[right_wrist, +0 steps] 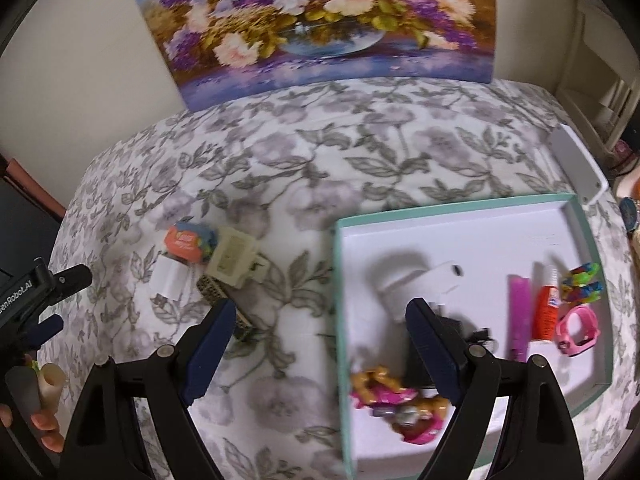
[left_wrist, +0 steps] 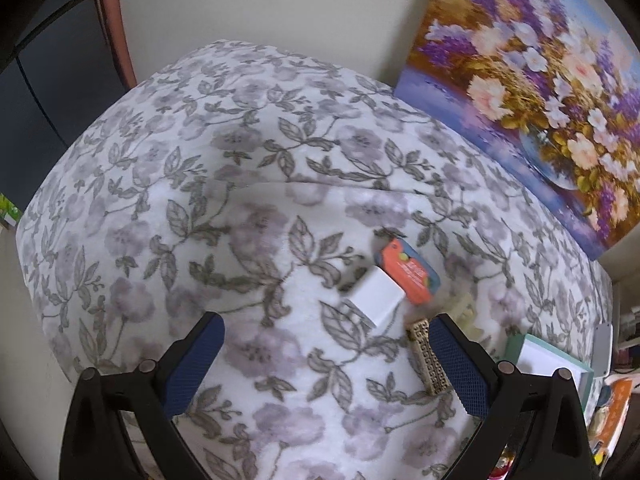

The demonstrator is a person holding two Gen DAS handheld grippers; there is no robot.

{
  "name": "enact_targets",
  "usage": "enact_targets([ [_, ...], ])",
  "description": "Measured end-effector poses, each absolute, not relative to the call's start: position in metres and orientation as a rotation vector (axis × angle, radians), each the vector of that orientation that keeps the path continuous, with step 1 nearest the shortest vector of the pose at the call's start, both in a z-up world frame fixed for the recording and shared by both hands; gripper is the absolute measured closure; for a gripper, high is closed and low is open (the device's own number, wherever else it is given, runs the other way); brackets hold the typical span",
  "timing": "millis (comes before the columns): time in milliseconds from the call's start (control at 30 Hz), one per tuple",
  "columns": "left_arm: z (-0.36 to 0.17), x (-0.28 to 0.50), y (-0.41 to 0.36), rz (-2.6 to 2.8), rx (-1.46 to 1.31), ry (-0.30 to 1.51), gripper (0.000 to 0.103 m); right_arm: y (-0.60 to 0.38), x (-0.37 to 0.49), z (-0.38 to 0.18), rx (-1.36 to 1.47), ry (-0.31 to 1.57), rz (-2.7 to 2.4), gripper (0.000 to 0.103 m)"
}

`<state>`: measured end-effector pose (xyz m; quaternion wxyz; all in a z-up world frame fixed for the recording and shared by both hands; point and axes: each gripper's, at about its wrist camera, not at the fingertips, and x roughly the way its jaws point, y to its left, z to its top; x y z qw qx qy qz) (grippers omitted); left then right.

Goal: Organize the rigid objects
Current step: 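Reach the left tool to the white charger cube while the right tool reaches the gold-patterned clip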

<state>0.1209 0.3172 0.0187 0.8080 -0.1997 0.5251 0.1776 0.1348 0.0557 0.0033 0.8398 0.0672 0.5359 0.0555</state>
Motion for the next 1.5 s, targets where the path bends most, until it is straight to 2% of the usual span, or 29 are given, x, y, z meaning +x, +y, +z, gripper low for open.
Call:
enact_targets([
  [900, -0.050, 0.174, 0.315, 0.307, -0.408, 1.267, 0.000, 0.146, 0.169, -0.069, 0.015, 1.260, 0.214, 0.017],
  [967, -0.053, 0.176, 0.313, 0.299, -0.396, 1.271, 0.000, 0.148, 0.169, -0.071, 0.008, 1.261, 0.214, 0.020],
  [1033, -0.054, 0.178, 0.311, 0.291, -0.386, 1.270, 0.000, 0.150, 0.170, -0.074, 0.005, 1.265, 0.213, 0.029],
  [1167, -0.060, 0.183, 0.306, 0.274, -0.367, 1.270, 0.001, 0.153, 0.171, -0.078, 0.005, 1.271, 0.216, 0.036],
  [1500, -0.076, 0.192, 0.295, 0.220, -0.332, 1.276, 0.020, 0.164, 0.166, -0.079, -0.028, 1.261, 0.251, 0.063],
])
